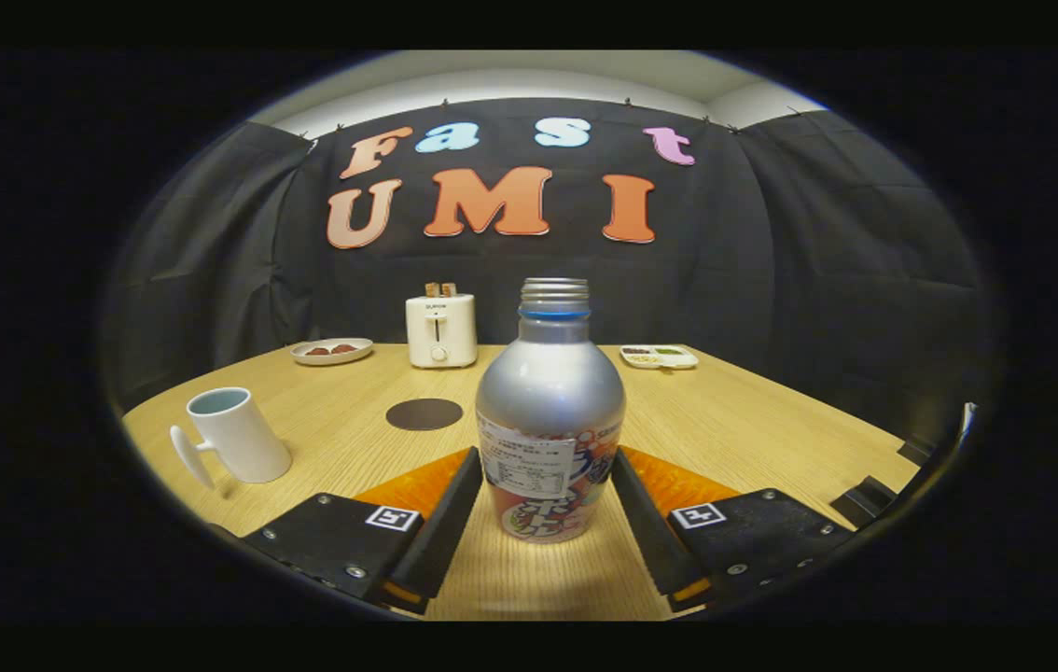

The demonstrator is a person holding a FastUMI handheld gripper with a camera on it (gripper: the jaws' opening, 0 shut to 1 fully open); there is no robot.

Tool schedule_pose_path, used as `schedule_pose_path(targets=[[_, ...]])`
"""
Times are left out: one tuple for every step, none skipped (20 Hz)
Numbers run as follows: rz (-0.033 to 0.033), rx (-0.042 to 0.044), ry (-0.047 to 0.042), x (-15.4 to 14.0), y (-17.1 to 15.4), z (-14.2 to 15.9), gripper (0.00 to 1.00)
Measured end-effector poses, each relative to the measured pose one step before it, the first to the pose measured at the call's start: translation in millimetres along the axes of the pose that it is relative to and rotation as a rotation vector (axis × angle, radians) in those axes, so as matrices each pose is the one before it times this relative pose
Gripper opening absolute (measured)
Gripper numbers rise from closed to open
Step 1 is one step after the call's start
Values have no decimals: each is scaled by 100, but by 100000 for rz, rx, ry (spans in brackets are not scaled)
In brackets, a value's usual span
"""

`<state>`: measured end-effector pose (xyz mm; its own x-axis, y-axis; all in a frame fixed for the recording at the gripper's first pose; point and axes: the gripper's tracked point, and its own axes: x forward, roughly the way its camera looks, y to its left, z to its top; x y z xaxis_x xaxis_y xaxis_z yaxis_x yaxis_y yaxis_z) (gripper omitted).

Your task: Take the bottle from table, then pour the juice into the cup, finally place the bottle on the coaster

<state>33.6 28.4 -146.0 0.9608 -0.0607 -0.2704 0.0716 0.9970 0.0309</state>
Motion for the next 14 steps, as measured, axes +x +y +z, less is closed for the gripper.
schedule_pose_path(targets=[[-58,596,734,31,125,-130,81],[-528,495,586,72,11,-10,80],[-364,52,641,-37,104,-22,79],[-147,-216,614,-94,260,44,78],[-83,-461,190,-244,278,112,79],[165,-653,-451,-283,296,294,78],[449,-499,-1039,-283,417,415,79],[836,-773,-548,-257,581,357,78],[611,-942,-218,-225,545,376,78],[379,-1424,-530,-307,512,408,78],[211,-1653,-697,-252,468,485,78],[202,-1864,-908,-273,532,429,78],[-170,-1928,-825,-237,523,491,78],[-111,-2362,-685,-253,424,367,78]])
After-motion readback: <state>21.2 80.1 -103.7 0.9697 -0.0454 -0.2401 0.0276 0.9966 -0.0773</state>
